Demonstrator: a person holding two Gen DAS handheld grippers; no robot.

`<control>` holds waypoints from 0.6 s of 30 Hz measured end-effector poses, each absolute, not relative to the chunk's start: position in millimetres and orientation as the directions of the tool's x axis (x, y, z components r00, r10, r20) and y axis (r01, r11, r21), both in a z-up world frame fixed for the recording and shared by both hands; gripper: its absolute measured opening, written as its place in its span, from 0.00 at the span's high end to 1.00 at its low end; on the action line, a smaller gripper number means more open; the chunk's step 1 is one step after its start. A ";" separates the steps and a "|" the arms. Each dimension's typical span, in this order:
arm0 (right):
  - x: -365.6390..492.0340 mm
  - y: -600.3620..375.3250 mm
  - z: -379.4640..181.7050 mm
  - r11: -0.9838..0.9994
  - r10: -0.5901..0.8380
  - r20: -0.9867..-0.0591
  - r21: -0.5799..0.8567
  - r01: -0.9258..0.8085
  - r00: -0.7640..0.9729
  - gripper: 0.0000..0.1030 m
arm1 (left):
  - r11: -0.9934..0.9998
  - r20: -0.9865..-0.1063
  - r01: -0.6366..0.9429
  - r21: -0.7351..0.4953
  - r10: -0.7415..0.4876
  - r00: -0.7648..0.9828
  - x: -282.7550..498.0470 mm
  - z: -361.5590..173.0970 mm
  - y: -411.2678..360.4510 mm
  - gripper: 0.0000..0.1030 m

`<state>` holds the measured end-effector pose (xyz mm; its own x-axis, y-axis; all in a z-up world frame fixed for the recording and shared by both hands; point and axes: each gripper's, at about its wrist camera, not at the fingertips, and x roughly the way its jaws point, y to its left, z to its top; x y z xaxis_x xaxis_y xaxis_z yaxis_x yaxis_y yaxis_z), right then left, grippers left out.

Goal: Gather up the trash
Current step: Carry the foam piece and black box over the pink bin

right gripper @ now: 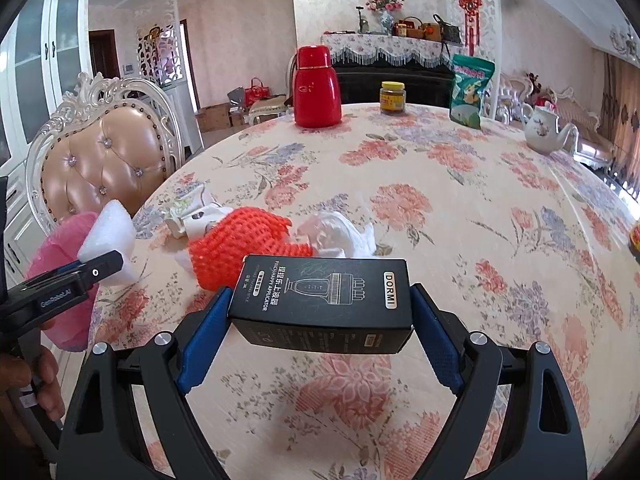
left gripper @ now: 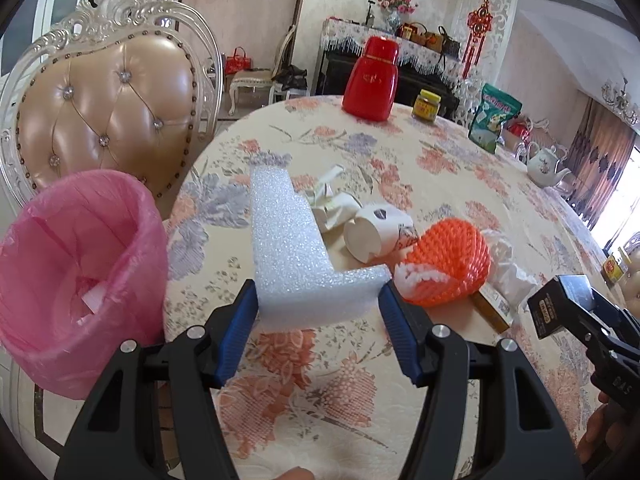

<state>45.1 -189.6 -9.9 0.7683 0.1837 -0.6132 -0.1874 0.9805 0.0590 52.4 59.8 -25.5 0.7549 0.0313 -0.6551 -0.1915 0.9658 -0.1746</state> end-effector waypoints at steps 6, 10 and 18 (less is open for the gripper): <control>45.9 -175.5 -0.1 0.978 0.191 -0.595 0.042 -0.206 0.781 0.20 | 0.963 -0.631 -0.200 -0.181 0.043 0.775 43.1 -13.4 75.0 0.42; 45.3 -162.1 6.3 0.974 0.198 -0.583 0.026 -0.226 0.788 0.20 | 0.961 -0.618 -0.208 -0.183 0.052 0.785 38.1 -7.5 85.4 0.42; 47.6 -138.2 15.1 0.963 0.234 -0.571 0.027 -0.268 0.787 0.20 | 0.955 -0.595 -0.233 -0.183 0.081 0.800 24.6 2.9 109.7 0.42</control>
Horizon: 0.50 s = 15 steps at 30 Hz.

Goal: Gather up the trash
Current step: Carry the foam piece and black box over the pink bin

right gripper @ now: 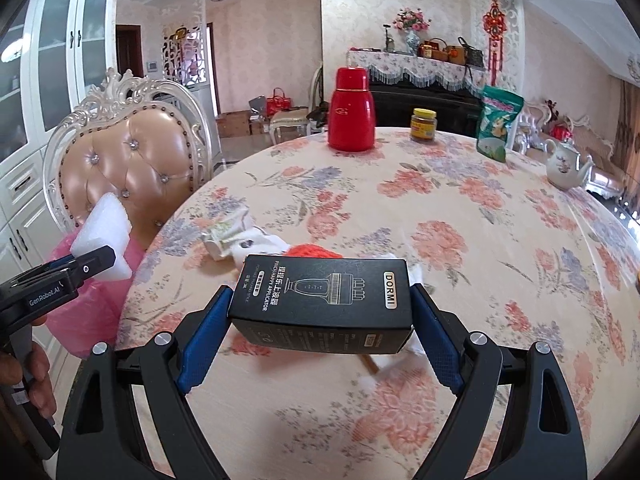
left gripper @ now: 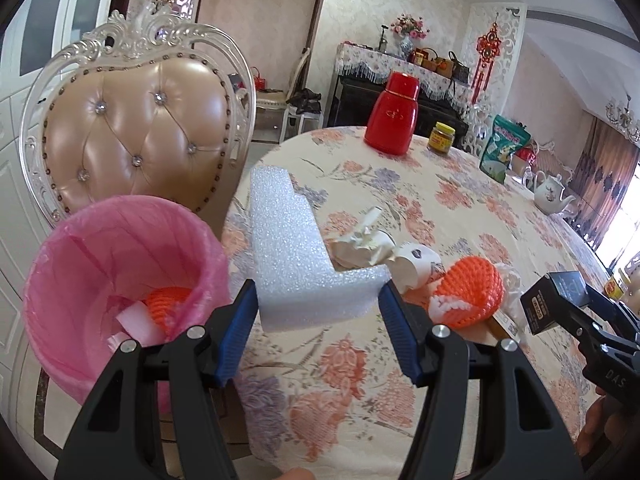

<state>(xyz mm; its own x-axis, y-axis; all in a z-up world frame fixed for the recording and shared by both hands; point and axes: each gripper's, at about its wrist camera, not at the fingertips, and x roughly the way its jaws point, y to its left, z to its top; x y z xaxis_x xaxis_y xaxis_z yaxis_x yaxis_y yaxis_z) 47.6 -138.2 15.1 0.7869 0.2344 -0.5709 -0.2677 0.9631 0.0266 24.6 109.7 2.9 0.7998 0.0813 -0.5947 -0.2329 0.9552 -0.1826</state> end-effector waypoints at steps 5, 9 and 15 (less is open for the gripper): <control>49.0 -121.1 21.5 0.954 0.264 -0.563 0.035 -0.297 0.783 0.20 | 0.952 -0.583 -0.249 -0.178 0.102 0.806 17.0 8.1 122.9 0.42; 50.7 -107.6 26.8 0.946 0.286 -0.557 0.035 -0.321 0.780 0.20 | 0.949 -0.576 -0.264 -0.171 0.121 0.808 10.7 12.4 135.8 0.42; 55.6 -85.0 33.2 0.932 0.323 -0.553 0.042 -0.361 0.768 0.20 | 0.944 -0.570 -0.291 -0.158 0.153 0.807 1.2 16.3 158.6 0.42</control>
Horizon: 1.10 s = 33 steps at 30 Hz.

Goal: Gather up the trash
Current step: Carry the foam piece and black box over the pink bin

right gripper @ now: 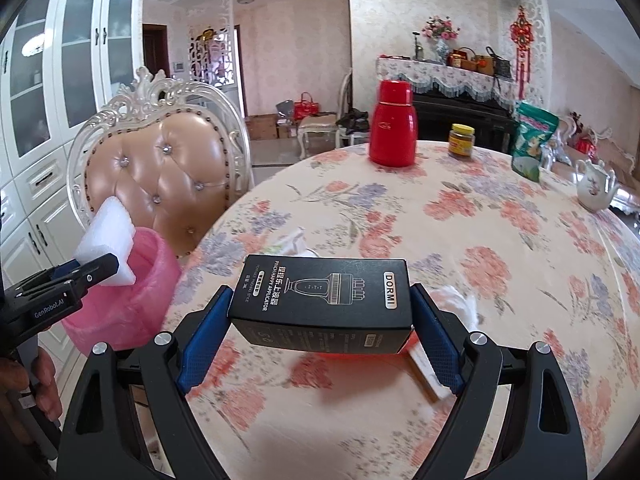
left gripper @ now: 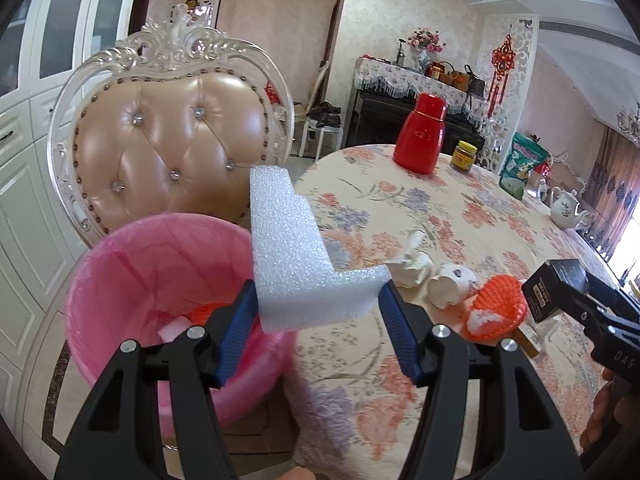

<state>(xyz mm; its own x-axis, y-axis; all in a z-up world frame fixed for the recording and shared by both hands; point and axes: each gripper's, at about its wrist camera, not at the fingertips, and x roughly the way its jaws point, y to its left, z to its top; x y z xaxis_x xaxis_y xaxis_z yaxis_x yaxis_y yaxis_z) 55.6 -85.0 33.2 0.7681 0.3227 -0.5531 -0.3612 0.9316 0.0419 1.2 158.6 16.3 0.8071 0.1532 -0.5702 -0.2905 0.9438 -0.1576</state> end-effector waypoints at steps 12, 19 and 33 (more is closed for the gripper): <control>61.2 -20.3 37.6 0.884 0.411 -0.559 0.050 -0.465 0.720 0.20 | 0.924 -0.573 -0.361 -0.126 0.230 0.787 -23.2 18.9 214.7 0.42; 64.9 24.4 44.0 0.847 0.463 -0.558 0.048 -0.530 0.689 0.20 | 0.918 -0.577 -0.383 -0.104 0.258 0.775 -34.0 18.8 243.9 0.42; 66.6 104.0 46.1 0.764 0.565 -0.570 0.087 -0.639 0.597 0.20 | 0.907 -0.605 -0.414 -0.081 0.285 0.743 -49.5 8.6 284.0 0.41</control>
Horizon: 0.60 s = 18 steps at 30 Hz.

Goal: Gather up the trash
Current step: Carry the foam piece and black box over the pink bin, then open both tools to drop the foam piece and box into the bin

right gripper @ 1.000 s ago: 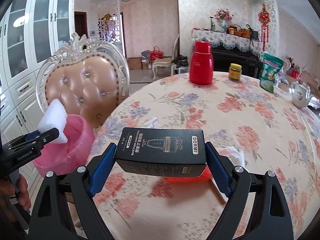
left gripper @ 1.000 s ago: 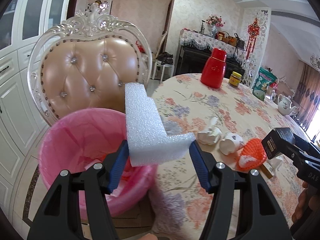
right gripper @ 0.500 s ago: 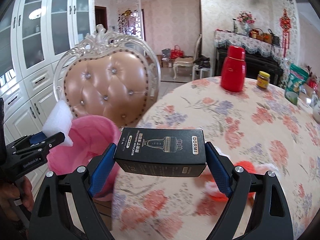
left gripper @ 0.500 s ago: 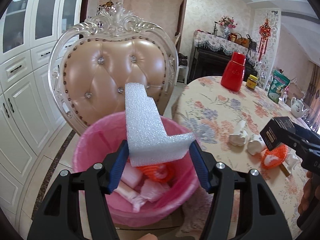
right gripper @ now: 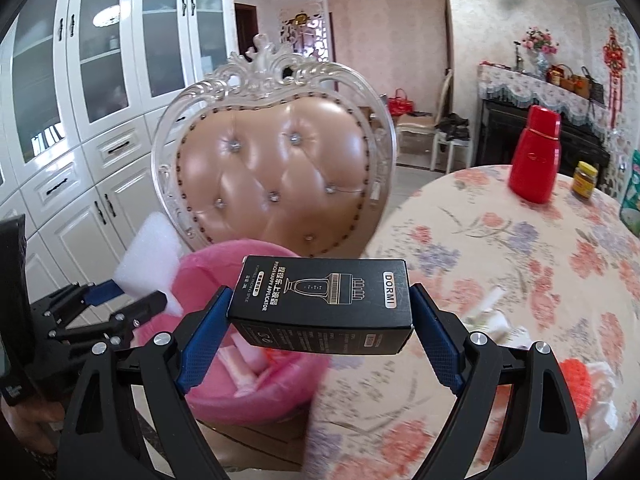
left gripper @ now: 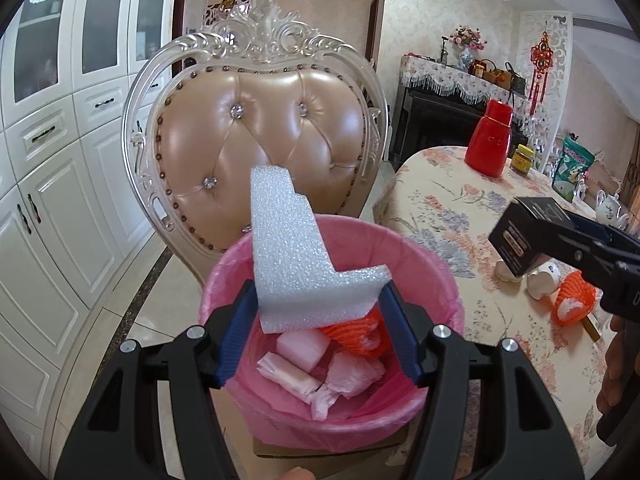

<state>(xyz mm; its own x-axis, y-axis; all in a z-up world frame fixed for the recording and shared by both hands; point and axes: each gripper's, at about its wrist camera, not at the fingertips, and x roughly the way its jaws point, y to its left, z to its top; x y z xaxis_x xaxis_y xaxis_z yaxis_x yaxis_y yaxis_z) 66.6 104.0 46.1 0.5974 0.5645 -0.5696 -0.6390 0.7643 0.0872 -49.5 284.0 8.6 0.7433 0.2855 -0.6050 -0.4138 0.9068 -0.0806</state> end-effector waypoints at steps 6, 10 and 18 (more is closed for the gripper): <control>67.0 128.7 46.8 0.734 0.595 -0.576 0.103 -0.671 0.561 0.20 | 0.904 -0.617 -0.419 -0.084 0.283 0.734 -51.0 5.9 293.4 0.41; 67.4 143.3 47.2 0.715 0.611 -0.578 0.110 -0.690 0.541 0.20 | 0.900 -0.621 -0.427 -0.087 0.286 0.730 -53.9 5.3 298.6 0.41; 68.5 168.0 45.0 0.684 0.633 -0.588 0.119 -0.720 0.504 0.20 | 0.894 -0.628 -0.440 -0.088 0.293 0.721 -55.9 3.9 306.0 0.40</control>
